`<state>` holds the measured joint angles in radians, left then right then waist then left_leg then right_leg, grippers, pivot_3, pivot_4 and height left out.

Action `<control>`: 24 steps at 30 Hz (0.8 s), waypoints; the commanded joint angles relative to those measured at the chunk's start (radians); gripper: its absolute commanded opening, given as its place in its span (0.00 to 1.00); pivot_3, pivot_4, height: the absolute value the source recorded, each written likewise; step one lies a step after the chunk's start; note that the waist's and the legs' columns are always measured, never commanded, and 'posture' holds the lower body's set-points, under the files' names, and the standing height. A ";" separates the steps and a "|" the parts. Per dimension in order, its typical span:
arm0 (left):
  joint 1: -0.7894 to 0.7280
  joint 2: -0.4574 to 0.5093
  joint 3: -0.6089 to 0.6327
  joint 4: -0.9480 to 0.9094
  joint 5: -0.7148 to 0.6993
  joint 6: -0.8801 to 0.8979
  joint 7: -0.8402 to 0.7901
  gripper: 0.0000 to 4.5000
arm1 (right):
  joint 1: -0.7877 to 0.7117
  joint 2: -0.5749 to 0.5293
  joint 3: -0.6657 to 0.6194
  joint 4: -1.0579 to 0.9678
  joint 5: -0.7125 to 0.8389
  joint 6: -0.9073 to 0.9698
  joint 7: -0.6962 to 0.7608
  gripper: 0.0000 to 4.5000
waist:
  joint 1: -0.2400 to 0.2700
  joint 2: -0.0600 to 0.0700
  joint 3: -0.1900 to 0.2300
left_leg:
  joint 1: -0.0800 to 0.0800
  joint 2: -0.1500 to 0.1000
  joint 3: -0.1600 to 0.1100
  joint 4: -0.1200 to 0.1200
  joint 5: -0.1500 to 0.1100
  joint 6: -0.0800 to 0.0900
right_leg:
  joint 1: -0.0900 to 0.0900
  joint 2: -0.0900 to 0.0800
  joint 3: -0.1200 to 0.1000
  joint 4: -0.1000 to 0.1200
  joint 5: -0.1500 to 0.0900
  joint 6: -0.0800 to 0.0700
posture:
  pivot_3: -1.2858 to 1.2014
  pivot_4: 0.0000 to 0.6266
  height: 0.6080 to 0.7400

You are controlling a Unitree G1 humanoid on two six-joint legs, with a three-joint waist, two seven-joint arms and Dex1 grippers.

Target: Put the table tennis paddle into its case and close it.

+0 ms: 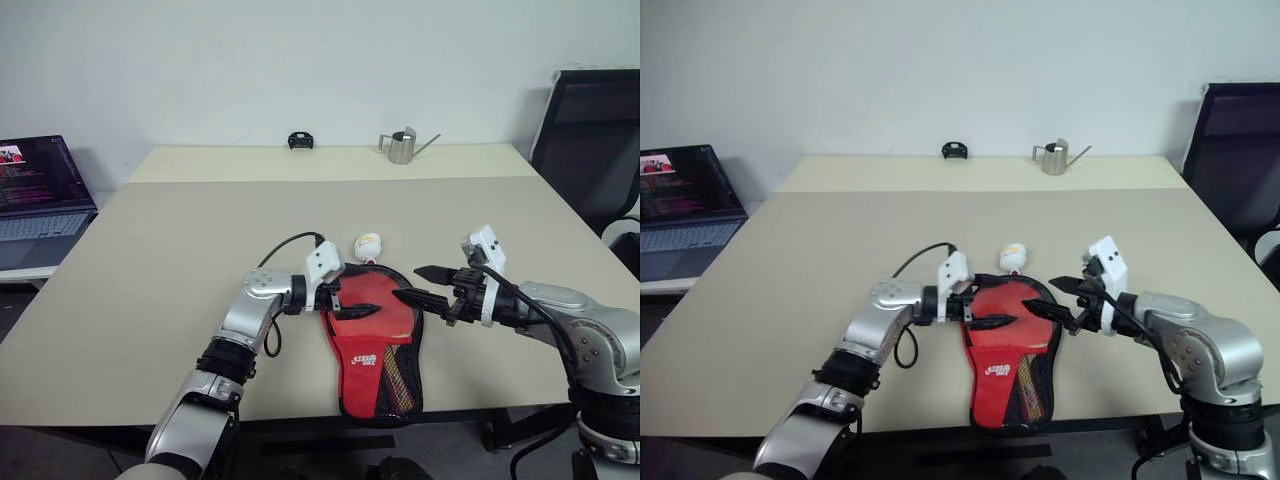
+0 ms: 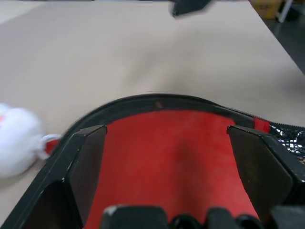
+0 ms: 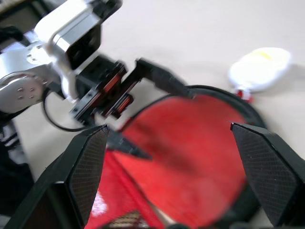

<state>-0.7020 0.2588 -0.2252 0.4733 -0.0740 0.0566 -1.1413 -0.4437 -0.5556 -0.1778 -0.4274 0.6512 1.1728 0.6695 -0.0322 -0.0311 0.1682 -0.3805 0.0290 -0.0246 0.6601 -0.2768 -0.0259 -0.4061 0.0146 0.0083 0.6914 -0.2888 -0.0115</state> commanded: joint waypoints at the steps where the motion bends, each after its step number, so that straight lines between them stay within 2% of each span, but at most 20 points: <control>1: -0.014 -0.014 -0.027 0.048 0.031 -0.050 0.027 0.98 | -0.026 -0.022 -0.038 -0.004 0.021 -0.026 -0.016 1.00 | 0.000 0.000 0.001 | 0.000 0.000 0.000 0.000 0.000 0.000 | 0.000 0.000 0.000 -0.001 0.000 0.000 | 0.52 0.24 1.00; 7: -0.012 -0.040 -0.036 0.146 0.049 -0.079 0.064 0.98 | -0.087 -0.067 -0.023 0.071 0.003 -0.071 -0.008 1.00 | 0.004 0.001 0.001 | -0.001 0.000 0.000 0.000 0.000 0.001 | 0.000 0.000 -0.001 -0.005 0.001 0.001 | 0.52 0.24 1.00; 11: 0.007 -0.051 -0.044 0.163 0.051 -0.099 0.071 0.98 | -0.202 -0.058 0.047 0.223 -0.058 -0.128 -0.025 1.00 | 0.002 0.001 0.001 | -0.001 0.000 0.000 0.000 -0.001 0.001 | 0.001 0.000 0.000 -0.007 0.002 0.003 | 0.52 0.24 1.00; 18: 0.016 -0.058 -0.045 0.165 0.053 -0.105 0.084 0.98 | -0.384 0.034 0.185 0.495 -0.181 -0.237 -0.031 1.00 | 0.005 0.002 0.000 | -0.002 0.000 0.001 0.000 -0.001 0.001 | 0.001 0.000 0.001 -0.009 0.006 0.000 | 0.52 0.24 1.00; 24: 0.039 -0.058 -0.053 0.142 0.056 -0.101 0.089 0.98 | -0.546 0.186 0.241 0.870 -0.328 -0.427 -0.100 1.00 | 0.005 0.003 0.000 | -0.002 0.002 0.001 0.000 -0.001 0.001 | 0.001 -0.002 0.001 -0.009 0.007 0.001 | 0.52 0.24 1.00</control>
<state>-0.6927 0.2005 -0.2540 0.6061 -0.0369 -0.0523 -1.0531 -0.9538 -0.3746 0.0644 0.3908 0.3534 0.8080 0.5845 -0.0272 -0.0284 0.1684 -0.3821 0.0311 -0.0230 0.6605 -0.2774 -0.0248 -0.4050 0.0121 0.0098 0.6823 -0.2822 -0.0109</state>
